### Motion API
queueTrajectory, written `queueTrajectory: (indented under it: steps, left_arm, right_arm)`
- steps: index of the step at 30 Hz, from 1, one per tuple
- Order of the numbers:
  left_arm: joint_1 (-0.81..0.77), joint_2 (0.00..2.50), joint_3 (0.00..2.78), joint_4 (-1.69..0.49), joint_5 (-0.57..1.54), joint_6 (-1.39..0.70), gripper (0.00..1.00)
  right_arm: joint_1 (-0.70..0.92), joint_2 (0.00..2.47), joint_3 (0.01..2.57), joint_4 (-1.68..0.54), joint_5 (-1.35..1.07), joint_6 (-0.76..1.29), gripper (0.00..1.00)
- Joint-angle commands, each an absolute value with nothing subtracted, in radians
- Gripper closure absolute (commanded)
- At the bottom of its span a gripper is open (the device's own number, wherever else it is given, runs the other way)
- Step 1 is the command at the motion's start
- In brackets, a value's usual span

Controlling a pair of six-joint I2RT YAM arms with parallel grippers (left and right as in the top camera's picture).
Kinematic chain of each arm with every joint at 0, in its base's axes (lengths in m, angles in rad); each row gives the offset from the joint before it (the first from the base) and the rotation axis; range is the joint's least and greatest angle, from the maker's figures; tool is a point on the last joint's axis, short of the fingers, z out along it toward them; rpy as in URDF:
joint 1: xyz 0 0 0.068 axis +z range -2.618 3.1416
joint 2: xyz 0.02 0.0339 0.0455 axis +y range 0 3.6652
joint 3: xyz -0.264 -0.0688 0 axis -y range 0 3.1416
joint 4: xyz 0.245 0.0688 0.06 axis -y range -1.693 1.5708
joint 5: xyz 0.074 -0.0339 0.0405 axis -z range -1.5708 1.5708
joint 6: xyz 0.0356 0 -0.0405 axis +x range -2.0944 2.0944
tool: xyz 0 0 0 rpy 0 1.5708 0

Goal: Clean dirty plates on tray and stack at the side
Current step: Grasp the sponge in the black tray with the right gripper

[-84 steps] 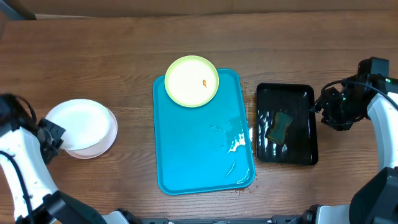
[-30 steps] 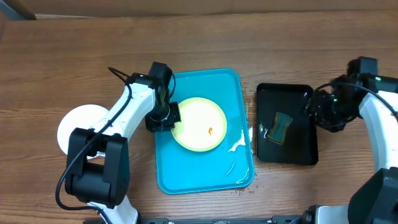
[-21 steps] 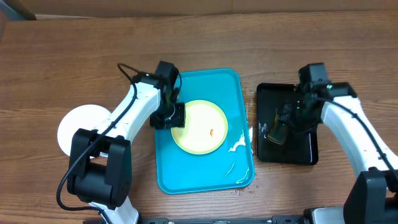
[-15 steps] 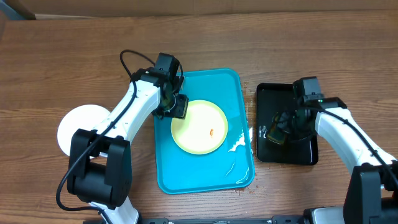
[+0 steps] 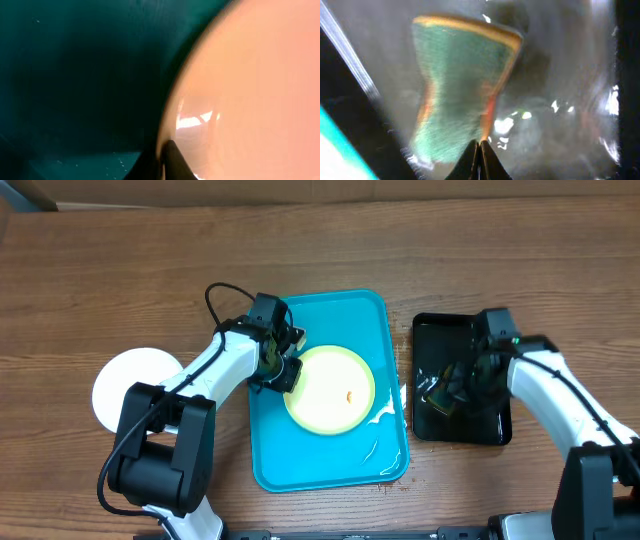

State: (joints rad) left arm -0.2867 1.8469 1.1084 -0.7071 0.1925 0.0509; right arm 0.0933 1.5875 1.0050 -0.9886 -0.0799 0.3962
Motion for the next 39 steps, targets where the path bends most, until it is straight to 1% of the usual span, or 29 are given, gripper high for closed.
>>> queueTrajectory:
  steps: [1,2,3,4,6,7,9,10,11,12,14,15,16,17,21,23,24,25,26,27,28,33,34,35,36,38,39]
  left_arm:
    - [-0.289,1.831,1.083,-0.738,0.208,-0.056,0.96]
    - [-0.289,1.831,1.083,-0.748,0.208,-0.1,0.96]
    - [-0.289,1.831,1.083,-0.764,0.208,-0.142,0.96]
    - [-0.289,1.831,1.083,-0.773,0.208,-0.17,0.96]
    - [-0.289,1.831,1.084,-0.788,0.208,-0.214,0.96]
    - [-0.289,1.831,1.084,-0.798,0.208,-0.241,0.96]
    - [-0.289,1.831,1.084,-0.822,0.213,-0.311,0.96]
    - [-0.289,1.831,1.083,-0.827,0.224,-0.327,0.94]
    - [-0.289,1.831,1.084,-0.826,0.246,-0.327,0.91]
    - [-0.289,1.831,1.083,-0.826,0.253,-0.327,0.9]
    - [-0.289,1.831,1.084,-0.826,0.255,-0.327,0.9]
    - [-0.289,1.831,1.083,-0.825,0.255,-0.327,0.89]
    - [-0.289,1.831,1.083,-0.822,0.255,-0.326,0.87]
    - [-0.289,1.831,1.084,-0.818,0.255,-0.326,0.85]
    - [-0.289,1.831,1.084,-0.816,0.255,-0.326,0.84]
    - [-0.289,1.831,1.083,-0.815,0.255,-0.326,0.83]
    - [-0.289,1.831,1.083,-0.815,0.255,-0.326,0.83]
    - [-0.289,1.831,1.084,-0.815,0.255,-0.326,0.81]
    - [-0.289,1.831,1.084,-0.815,0.255,-0.326,0.8]
    - [-0.289,1.831,1.084,-0.815,0.255,-0.326,0.78]
    - [-0.289,1.831,1.084,-0.815,0.255,-0.326,0.77]
    - [-0.289,1.831,1.083,-0.812,0.255,-0.326,0.71]
    - [-0.289,1.831,1.084,-0.811,0.255,-0.326,0.68]
    - [-0.289,1.831,1.084,-0.81,0.255,-0.326,0.67]
    - [-0.289,1.831,1.083,-0.809,0.255,-0.326,0.66]
    - [-0.289,1.831,1.084,-0.807,0.255,-0.326,0.66]
    - [-0.289,1.831,1.084,-0.807,0.255,-0.326,0.66]
  right_arm:
    - [0.095,1.584,1.134,-1.066,-0.095,0.318,0.86]
    - [0.095,1.584,1.137,-1.076,-0.096,0.32,0.64]
    - [0.096,1.584,1.132,-1.081,-0.095,0.336,0.43]
    - [0.096,1.584,1.118,-1.074,-0.095,0.356,0.4]
    - [0.096,1.584,1.064,-1.019,-0.094,0.395,0.37]
    - [0.096,1.584,1.039,-0.989,-0.095,0.405,0.36]
    - [0.096,1.584,0.935,-0.85,-0.095,0.451,0.42]
    - [0.096,1.584,0.883,-0.775,-0.096,0.467,0.47]
    - [0.096,1.584,0.839,-0.713,-0.098,0.492,0.58]
    - [0.096,1.584,0.815,-0.682,-0.099,0.509,0.63]
    - [0.096,1.584,0.791,-0.655,-0.099,0.533,0.67]
    - [0.096,1.584,0.785,-0.65,-0.099,0.546,0.73]
    - [0.096,1.584,0.783,-0.652,-0.099,0.551,0.87]
    - [0.095,1.584,0.783,-0.658,-0.1,0.551,0.96]
    - [0.078,1.584,0.846,-0.756,-0.08,0.489,0.96]
    - [0.07,1.584,0.929,-0.846,-0.068,0.459,0.96]
    - [0.071,1.584,0.969,-0.885,-0.068,0.436,0.93]
    - [0.072,1.584,1.003,-0.924,-0.068,0.417,0.8]
    - [0.073,1.584,1.012,-0.935,-0.067,0.414,0.73]
    - [0.074,1.584,1.041,-0.979,-0.061,0.414,0.56]
    - [0.073,1.584,1.042,-0.989,-0.061,0.415,0.52]
    - [0.079,1.584,1.013,-0.997,-0.062,0.422,0.46]
    - [0.08,1.584,0.982,-0.975,-0.062,0.45,0.44]
    - [0.08,1.584,0.965,-0.962,-0.062,0.465,0.45]
    - [0.08,1.584,0.926,-0.928,-0.061,0.489,0.46]
    - [0.079,1.584,0.854,-0.865,-0.065,0.519,0.53]
    - [0.079,1.585,0.823,-0.847,-0.074,0.535,0.59]
